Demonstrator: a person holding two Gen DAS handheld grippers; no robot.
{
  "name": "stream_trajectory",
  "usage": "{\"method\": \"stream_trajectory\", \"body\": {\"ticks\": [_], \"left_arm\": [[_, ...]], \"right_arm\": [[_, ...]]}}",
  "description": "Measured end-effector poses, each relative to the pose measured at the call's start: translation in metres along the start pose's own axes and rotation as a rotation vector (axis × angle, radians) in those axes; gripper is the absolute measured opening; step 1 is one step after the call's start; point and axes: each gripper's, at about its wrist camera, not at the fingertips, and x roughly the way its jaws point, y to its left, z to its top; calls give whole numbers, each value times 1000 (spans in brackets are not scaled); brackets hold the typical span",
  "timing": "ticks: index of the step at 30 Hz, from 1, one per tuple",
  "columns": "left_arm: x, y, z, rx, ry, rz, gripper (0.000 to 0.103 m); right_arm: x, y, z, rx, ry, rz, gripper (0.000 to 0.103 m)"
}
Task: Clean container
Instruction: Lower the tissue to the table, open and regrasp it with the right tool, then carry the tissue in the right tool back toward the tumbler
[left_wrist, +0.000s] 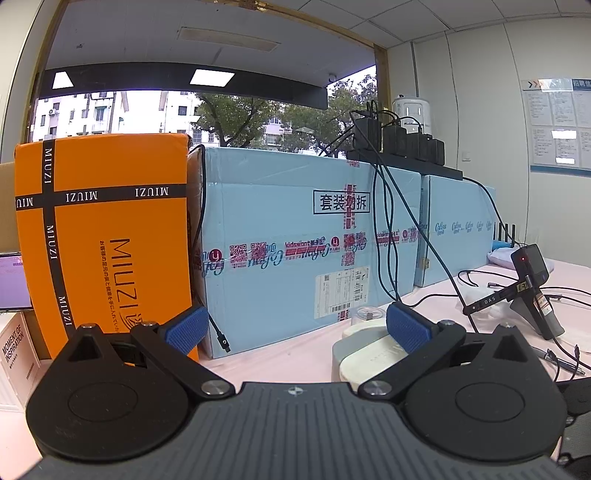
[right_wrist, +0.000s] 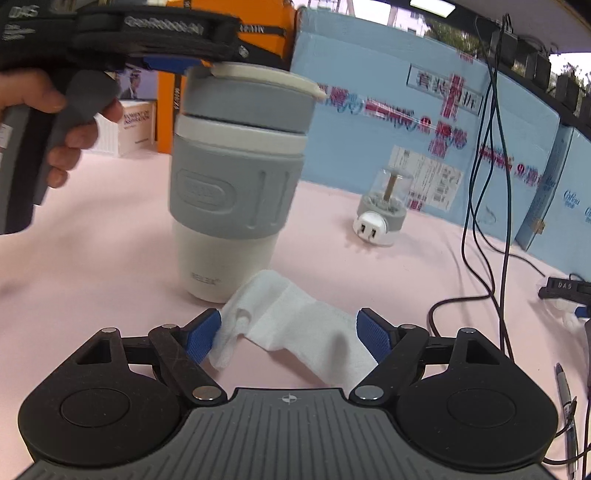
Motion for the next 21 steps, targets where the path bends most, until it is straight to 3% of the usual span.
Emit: {"method": "stream_trajectory", "body": {"ticks": [5, 9, 12, 14, 17, 21], "left_arm": [[0, 0, 0, -1, -1, -1, 103], [-1, 0, 0, -2, 0, -7, 103], [0, 0, 0, -5, 0, -9, 103], [0, 1, 0, -7, 1, -10, 103], [0, 2, -1, -12, 2, -12, 103], [1, 3, -1, -16, 3, -12, 103]], "right_arm": [[13, -12, -4, 150, 43, -4, 81], [13, -8, -6, 168, 32, -13, 78], [11, -7, -5, 182, 19, -1, 58], [7, -2, -5, 169, 8, 12, 34], [3, 7, -5, 135, -8, 46, 11], [-11, 10, -6, 161, -59, 95, 8]]}}
